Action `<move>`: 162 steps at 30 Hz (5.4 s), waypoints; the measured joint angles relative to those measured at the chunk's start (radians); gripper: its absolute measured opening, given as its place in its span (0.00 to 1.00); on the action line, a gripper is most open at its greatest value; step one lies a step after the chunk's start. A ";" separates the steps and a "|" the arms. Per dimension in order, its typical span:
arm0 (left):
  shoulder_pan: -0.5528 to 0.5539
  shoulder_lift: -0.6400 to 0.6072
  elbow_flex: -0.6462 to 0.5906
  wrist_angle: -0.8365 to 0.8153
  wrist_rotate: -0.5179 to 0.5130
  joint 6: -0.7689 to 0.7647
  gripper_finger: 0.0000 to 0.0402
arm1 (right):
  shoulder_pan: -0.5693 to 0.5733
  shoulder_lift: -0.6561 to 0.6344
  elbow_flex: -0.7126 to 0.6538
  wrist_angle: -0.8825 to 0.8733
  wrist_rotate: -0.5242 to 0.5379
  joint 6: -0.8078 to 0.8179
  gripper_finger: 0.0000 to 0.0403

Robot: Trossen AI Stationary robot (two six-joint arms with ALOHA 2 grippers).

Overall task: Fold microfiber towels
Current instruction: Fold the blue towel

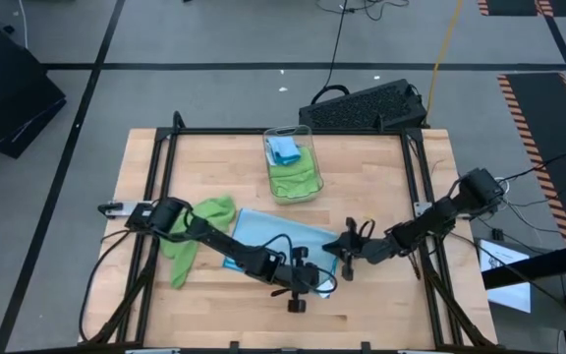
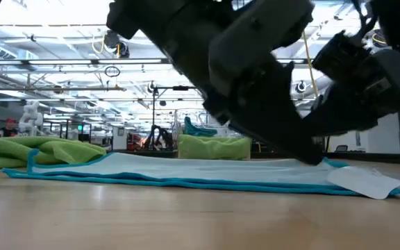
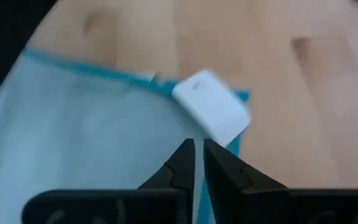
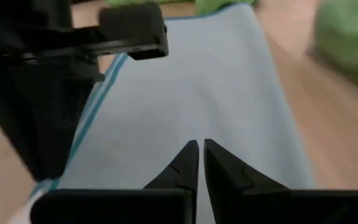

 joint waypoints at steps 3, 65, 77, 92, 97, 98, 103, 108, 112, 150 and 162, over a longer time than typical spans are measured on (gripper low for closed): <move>-0.003 0.002 -0.015 -0.032 -0.031 -0.046 0.09 | 0.000 0.009 0.042 -0.026 0.001 -0.043 0.04; -0.309 -0.208 -0.242 -0.901 -0.365 -0.141 0.44 | 0.202 -0.260 0.058 -0.434 -0.073 0.080 0.04; -0.242 -0.210 -0.250 -0.866 -0.360 0.025 0.51 | 0.203 -0.259 0.059 -0.435 -0.072 0.058 0.04; -0.217 -0.207 -0.250 -0.828 -0.300 0.061 0.09 | 0.203 -0.257 0.059 -0.433 -0.009 0.075 0.04; -0.215 -0.206 -0.248 -0.813 -0.306 -0.006 0.04 | 0.203 -0.231 0.059 -0.388 0.048 0.129 0.04; -0.214 -0.204 -0.240 -0.815 -0.307 -0.028 0.04 | 0.203 -0.223 0.059 -0.370 0.061 0.144 0.04; -0.212 -0.201 -0.160 -0.827 -0.304 -0.104 0.02 | 0.203 -0.118 0.099 -0.210 0.109 0.151 0.06; -0.214 -0.202 -0.049 -0.878 -0.303 -0.110 0.03 | 0.200 0.057 0.303 -0.192 0.155 0.016 0.19; -0.214 -0.203 0.024 -0.949 -0.301 -0.116 0.01 | 0.182 0.203 0.475 -0.194 0.187 -0.078 0.33; -0.220 -0.206 0.134 -0.950 -0.283 -0.132 0.02 | 0.045 0.525 0.786 -0.078 0.156 -0.182 0.18; -0.236 -0.207 0.135 -0.953 -0.310 -0.215 0.18 | 0.058 0.521 0.785 -0.093 0.154 -0.210 0.01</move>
